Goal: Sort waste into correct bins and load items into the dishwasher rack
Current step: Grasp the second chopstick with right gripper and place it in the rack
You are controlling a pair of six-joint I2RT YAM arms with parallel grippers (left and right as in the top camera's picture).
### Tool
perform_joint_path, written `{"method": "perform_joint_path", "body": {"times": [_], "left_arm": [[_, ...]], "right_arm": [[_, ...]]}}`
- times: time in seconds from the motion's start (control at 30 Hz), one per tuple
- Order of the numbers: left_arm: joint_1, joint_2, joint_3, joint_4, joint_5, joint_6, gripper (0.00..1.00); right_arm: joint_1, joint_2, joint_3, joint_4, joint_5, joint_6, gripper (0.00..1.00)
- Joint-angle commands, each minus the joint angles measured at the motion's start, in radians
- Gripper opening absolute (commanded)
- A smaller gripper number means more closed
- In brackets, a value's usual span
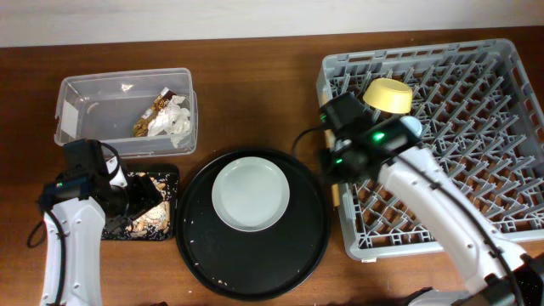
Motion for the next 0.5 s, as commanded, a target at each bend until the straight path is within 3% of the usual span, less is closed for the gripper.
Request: {"method": "perform_joint_path", "body": {"times": [0.0, 0.1, 0.13, 0.2, 0.47], "left_arm": [[0.003, -0.009, 0.001, 0.002, 0.006, -0.003, 0.73], [0.003, -0.009, 0.001, 0.002, 0.007, -0.002, 0.73], [0.003, -0.009, 0.001, 0.002, 0.007, -0.003, 0.73], [0.003, -0.009, 0.001, 0.001, 0.007, -0.003, 0.73], [0.003, -0.009, 0.001, 0.001, 0.003, -0.002, 0.73]], "right_arm": [[-0.129, 0.014, 0.0, -0.044, 0.011, -0.122, 0.04], [-0.18, 0.049, -0.037, -0.043, 0.011, -0.173, 0.04], [-0.184, 0.062, -0.038, -0.04, 0.012, -0.173, 0.09], [-0.184, 0.068, -0.038, -0.024, 0.012, -0.184, 0.45], [-0.173, 0.04, 0.065, -0.05, -0.1, -0.18, 0.46]]}}
